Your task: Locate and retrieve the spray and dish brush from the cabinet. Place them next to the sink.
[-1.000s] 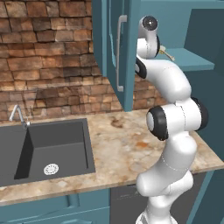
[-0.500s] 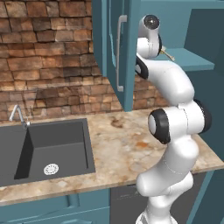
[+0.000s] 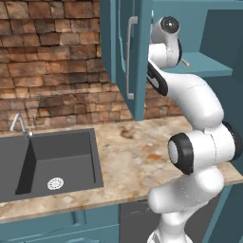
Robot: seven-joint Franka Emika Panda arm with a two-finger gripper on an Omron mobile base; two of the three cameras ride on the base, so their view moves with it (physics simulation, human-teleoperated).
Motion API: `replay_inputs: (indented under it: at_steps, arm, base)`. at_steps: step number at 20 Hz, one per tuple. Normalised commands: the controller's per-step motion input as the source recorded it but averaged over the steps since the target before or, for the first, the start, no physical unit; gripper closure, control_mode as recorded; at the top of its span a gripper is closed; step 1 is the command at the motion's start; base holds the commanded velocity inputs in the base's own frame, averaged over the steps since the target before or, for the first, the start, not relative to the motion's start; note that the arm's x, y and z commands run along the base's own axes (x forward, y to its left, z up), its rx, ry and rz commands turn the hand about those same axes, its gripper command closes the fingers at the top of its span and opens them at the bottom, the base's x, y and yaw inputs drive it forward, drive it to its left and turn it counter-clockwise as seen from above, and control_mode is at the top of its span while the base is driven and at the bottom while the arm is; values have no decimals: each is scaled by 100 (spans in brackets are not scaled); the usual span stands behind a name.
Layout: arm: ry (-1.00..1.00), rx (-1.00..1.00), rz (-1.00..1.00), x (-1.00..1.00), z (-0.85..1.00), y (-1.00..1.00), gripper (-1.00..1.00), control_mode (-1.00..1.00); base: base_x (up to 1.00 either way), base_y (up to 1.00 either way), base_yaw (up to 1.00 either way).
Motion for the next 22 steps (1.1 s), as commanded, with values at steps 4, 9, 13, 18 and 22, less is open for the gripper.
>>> replay_inputs:
  at_steps: [4, 9, 13, 18, 22]
  arm:
    - [0, 0, 0, -72, 0, 0, 100, -100]
    - [0, 0, 0, -80, 0, 0, 100, -100]
    - [-1, 0, 0, -92, 0, 0, 100, -100]
    - [-3, 0, 0, -95, -1, 0, 100, -100]
    - [-7, 0, 0, -91, -24, 0, 100, -100]
  base:
    - [0, 0, 0]
    - [0, 0, 0]
    - [0, 0, 0]
    - [0, 0, 0]
    - [0, 0, 0]
